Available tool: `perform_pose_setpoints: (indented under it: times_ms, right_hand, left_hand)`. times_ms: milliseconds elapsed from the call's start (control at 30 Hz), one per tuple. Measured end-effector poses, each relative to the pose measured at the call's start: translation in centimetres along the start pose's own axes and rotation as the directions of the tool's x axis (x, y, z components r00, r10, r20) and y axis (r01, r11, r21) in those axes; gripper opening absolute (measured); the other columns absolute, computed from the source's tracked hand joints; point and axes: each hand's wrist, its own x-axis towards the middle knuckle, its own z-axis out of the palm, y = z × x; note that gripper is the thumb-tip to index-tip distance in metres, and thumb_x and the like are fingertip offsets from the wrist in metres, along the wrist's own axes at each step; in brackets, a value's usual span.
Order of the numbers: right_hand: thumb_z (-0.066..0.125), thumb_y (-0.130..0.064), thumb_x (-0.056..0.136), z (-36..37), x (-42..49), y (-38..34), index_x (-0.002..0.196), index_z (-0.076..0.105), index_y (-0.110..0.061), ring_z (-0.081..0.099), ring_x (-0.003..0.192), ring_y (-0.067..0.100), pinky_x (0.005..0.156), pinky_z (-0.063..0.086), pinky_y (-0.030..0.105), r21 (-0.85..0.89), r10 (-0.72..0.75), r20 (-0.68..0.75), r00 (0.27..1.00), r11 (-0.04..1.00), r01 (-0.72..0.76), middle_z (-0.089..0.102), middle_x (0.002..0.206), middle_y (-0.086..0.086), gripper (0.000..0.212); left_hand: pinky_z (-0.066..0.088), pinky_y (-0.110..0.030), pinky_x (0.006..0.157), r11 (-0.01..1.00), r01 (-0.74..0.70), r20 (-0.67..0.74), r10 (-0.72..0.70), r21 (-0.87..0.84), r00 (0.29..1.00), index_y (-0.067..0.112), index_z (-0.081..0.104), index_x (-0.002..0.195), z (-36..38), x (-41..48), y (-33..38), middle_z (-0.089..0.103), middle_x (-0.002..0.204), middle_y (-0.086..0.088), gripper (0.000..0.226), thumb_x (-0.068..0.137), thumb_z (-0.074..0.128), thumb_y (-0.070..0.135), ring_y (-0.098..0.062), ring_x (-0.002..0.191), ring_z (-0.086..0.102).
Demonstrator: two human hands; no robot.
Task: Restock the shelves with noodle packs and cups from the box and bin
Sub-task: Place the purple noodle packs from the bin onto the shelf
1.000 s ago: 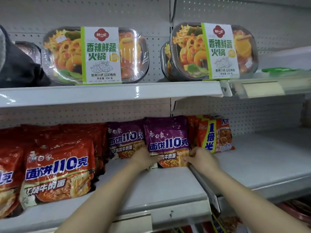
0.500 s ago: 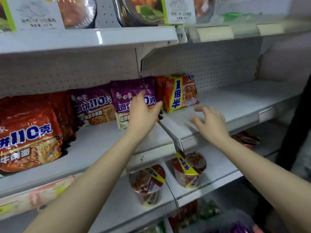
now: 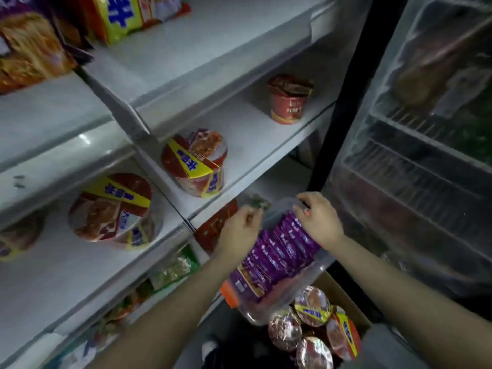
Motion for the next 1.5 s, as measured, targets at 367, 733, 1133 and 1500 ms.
perform_pose_setpoints:
  times_ms: [367, 733, 1133, 1500]
  right_hand:
    - [0.046, -0.035, 0.101, 18.7, -5.7, 5.9, 0.112, 0.064, -0.005, 0.061, 0.096, 0.023, 0.073, 0.037, 0.024, -0.193, 0.347, 0.666, 0.660, 0.935, -0.297, 0.063, 0.093, 0.007, 0.036]
    - [0.047, -0.014, 0.101, 27.2, -6.6, 4.9, 0.134, 0.051, -0.005, 0.061, 0.118, 0.024, 0.087, 0.049, 0.032, -0.591, 0.568, 0.619, 0.543, 0.792, -0.154, 0.062, 0.128, 0.010, 0.034]
    - [0.065, -0.017, 0.085, 21.0, -3.9, 0.2, 0.075, 0.075, -0.006, 0.060, 0.049, 0.006, 0.055, 0.045, 0.021, 0.234, 0.424, 0.644, 0.637, 0.683, -0.692, 0.069, 0.060, 0.001, 0.017]
    - [0.057, -0.041, 0.097, 5.7, 0.8, -7.8, 0.068, 0.067, -0.006, 0.067, 0.059, 0.018, 0.067, 0.056, 0.032, 0.718, 0.365, 0.326, 0.872, 0.505, -0.479, 0.070, 0.062, 0.008, 0.047]
  left_hand:
    - [0.043, -0.023, 0.047, 0.944, 0.266, 0.438, -0.326, 0.194, 0.837, -0.005, 0.069, 0.072, 8.0, -1.4, -18.8, 0.065, 0.070, -0.017, 0.030, 0.079, 0.041, 0.002, -0.030, 0.064, 0.067]
    - [0.050, -0.031, 0.092, 0.876, 0.270, 0.342, -0.416, 0.400, 0.842, 0.018, 0.061, 0.122, 11.0, -2.1, -24.7, 0.069, 0.120, -0.001, 0.026, 0.102, 0.047, 0.028, -0.017, 0.107, 0.065]
    - [0.055, -0.036, 0.080, 0.886, 0.182, 0.312, -0.333, 0.427, 0.890, 0.028, 0.056, 0.116, 10.5, -3.2, -21.5, 0.060, 0.108, 0.007, 0.068, 0.064, 0.068, 0.071, -0.014, 0.102, 0.060]
    - [0.051, -0.031, 0.078, 0.976, 0.141, 0.088, -0.157, 0.167, 0.984, 0.023, 0.063, 0.119, 1.7, 2.0, -8.0, 0.073, 0.107, 0.001, 0.059, 0.075, 0.066, 0.062, -0.020, 0.099, 0.067]
